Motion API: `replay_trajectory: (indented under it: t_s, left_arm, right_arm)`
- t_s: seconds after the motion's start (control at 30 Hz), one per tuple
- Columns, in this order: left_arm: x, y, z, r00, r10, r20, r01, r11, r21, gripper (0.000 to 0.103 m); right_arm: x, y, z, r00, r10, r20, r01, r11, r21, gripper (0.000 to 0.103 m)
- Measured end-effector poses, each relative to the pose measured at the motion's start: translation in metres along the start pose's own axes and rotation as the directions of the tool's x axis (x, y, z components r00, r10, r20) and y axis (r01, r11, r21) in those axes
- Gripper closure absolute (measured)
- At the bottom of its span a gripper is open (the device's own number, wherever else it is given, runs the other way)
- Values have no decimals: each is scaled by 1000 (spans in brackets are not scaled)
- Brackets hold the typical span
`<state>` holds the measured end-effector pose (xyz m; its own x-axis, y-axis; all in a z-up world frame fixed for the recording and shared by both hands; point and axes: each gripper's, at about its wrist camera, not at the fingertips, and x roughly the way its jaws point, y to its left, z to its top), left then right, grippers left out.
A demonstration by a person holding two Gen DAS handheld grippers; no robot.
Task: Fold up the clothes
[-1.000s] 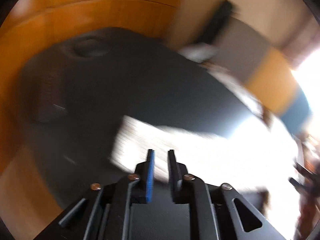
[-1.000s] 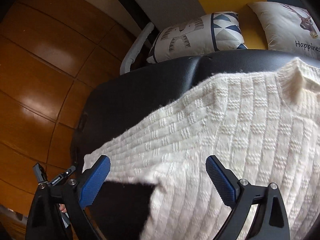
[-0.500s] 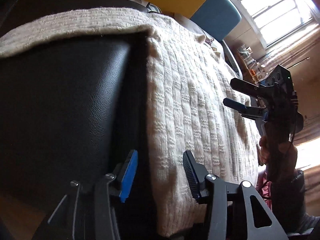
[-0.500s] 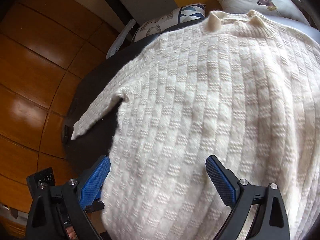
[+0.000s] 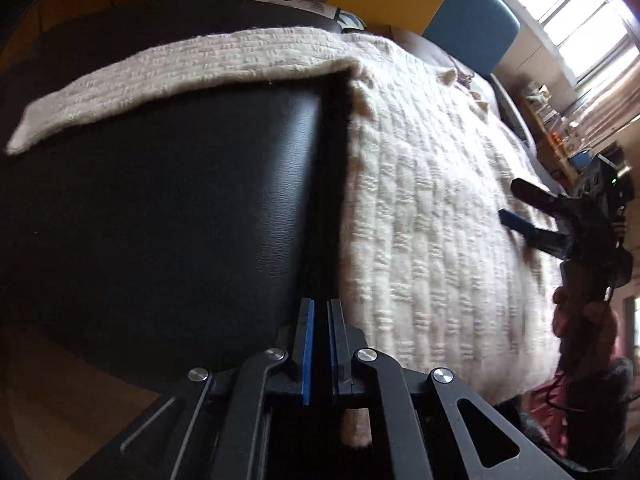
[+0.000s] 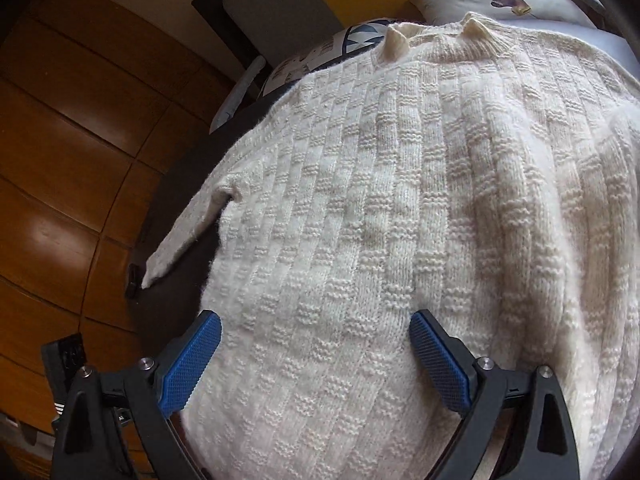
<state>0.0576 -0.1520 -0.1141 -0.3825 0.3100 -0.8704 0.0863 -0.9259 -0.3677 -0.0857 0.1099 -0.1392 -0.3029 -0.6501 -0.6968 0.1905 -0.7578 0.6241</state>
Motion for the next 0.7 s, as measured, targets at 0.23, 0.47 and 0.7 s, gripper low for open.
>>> replay_trajectory:
  t_s: [0.23, 0.47, 0.7]
  left_arm:
    - [-8, -54, 50, 991, -56, 122, 38, 988, 151, 93]
    - [45, -130, 127, 991, -96, 88, 64, 948, 313, 93]
    - [97, -176, 231, 969, -247, -11, 241, 931, 273, 93]
  right_arm:
    - [-55, -27, -8, 996, -14, 91, 9, 998, 60, 5]
    - [-104, -55, 38, 973, -81, 214, 63, 994, 91, 5]
    - [-91, -79, 115, 960, -223, 172, 217, 975, 52, 5]
